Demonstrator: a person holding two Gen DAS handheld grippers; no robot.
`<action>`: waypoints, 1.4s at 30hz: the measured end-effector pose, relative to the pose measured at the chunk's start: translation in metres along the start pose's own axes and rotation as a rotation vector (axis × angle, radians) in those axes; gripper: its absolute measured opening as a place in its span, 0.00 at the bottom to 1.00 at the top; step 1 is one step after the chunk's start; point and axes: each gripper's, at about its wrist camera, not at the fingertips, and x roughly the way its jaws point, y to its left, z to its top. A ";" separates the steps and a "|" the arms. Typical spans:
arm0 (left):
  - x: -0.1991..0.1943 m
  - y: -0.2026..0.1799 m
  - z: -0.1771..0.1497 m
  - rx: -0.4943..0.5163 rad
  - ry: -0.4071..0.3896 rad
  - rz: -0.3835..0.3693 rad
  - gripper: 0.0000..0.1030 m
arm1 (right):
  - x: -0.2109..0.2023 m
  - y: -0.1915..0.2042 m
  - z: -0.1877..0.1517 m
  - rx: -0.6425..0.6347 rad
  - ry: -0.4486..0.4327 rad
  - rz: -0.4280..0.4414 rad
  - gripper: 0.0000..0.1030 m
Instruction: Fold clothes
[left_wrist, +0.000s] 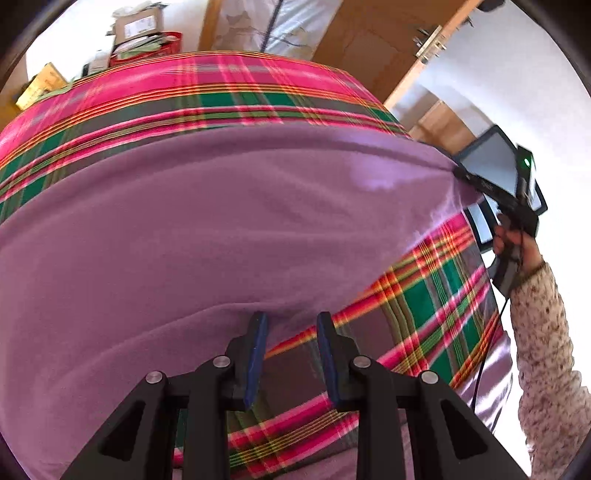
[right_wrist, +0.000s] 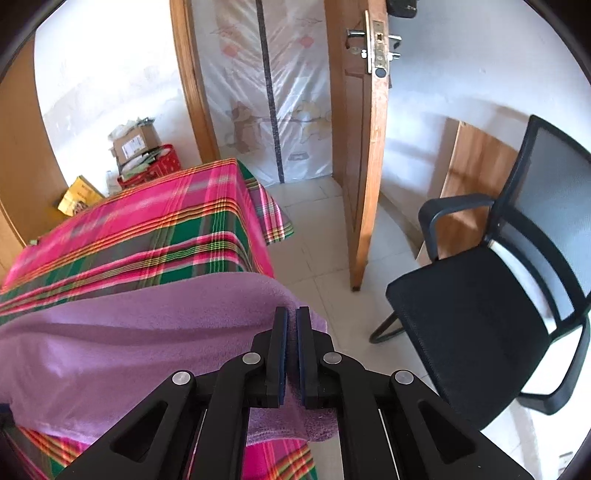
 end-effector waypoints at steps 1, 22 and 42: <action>0.000 0.000 0.000 0.001 0.001 -0.006 0.27 | 0.003 0.001 0.001 -0.007 0.007 -0.007 0.05; -0.022 0.009 0.000 -0.049 -0.046 -0.122 0.27 | -0.014 0.131 -0.006 -0.321 0.043 0.313 0.27; -0.008 0.027 0.002 -0.073 -0.030 -0.061 0.27 | 0.017 0.213 0.002 -0.549 0.127 0.443 0.33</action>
